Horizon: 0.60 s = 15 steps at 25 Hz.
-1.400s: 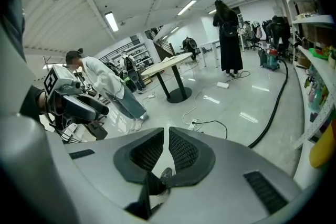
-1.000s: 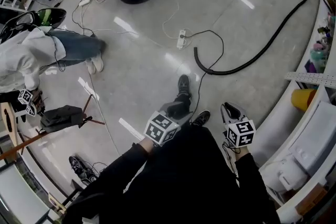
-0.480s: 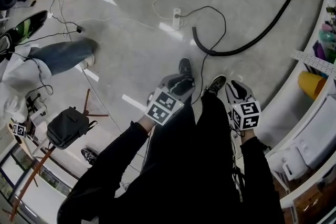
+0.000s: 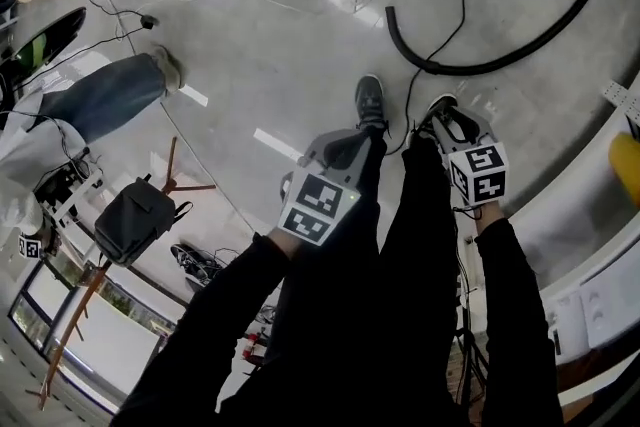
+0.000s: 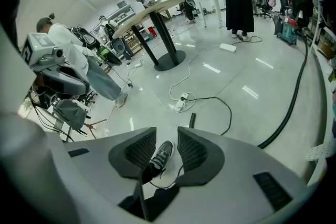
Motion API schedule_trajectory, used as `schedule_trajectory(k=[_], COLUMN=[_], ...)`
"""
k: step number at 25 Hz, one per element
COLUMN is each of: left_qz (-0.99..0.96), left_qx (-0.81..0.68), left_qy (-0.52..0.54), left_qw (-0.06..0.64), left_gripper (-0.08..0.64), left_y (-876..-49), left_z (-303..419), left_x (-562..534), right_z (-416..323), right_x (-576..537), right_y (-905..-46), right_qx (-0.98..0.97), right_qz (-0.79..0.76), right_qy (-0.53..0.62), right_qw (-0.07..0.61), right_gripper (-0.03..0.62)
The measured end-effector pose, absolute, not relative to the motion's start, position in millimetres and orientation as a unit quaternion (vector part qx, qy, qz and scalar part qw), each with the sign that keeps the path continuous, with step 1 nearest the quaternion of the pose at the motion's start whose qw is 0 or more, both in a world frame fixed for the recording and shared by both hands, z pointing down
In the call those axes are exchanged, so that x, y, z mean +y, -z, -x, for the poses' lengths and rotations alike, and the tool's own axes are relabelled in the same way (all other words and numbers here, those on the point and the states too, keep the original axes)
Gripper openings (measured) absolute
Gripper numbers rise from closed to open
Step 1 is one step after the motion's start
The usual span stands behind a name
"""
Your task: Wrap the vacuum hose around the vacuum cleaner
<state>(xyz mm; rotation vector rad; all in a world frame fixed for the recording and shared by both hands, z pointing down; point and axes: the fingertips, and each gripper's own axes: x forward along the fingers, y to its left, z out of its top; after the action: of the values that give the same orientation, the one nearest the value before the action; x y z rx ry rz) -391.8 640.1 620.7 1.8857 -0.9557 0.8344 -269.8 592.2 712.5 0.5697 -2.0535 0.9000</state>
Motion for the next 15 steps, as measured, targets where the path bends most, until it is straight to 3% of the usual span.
schedule_trajectory(k=[7,15], left_qz=[-0.739,-0.712], left_qx=[-0.399,-0.45], left_qy=[-0.319,-0.281], left_qw=[0.439,0.46], left_gripper=[0.032,0.095], left_y=[-704,-772], left_z=[382,412], left_x=[647,629], right_z=[262,263], right_x=[582,589], right_y=[-865,-1019], right_qx=[-0.811,-0.79], right_qz=[-0.172,-0.135], right_qy=[-0.303,-0.272], right_qw=[0.47,0.533], right_gripper=[0.13,0.164])
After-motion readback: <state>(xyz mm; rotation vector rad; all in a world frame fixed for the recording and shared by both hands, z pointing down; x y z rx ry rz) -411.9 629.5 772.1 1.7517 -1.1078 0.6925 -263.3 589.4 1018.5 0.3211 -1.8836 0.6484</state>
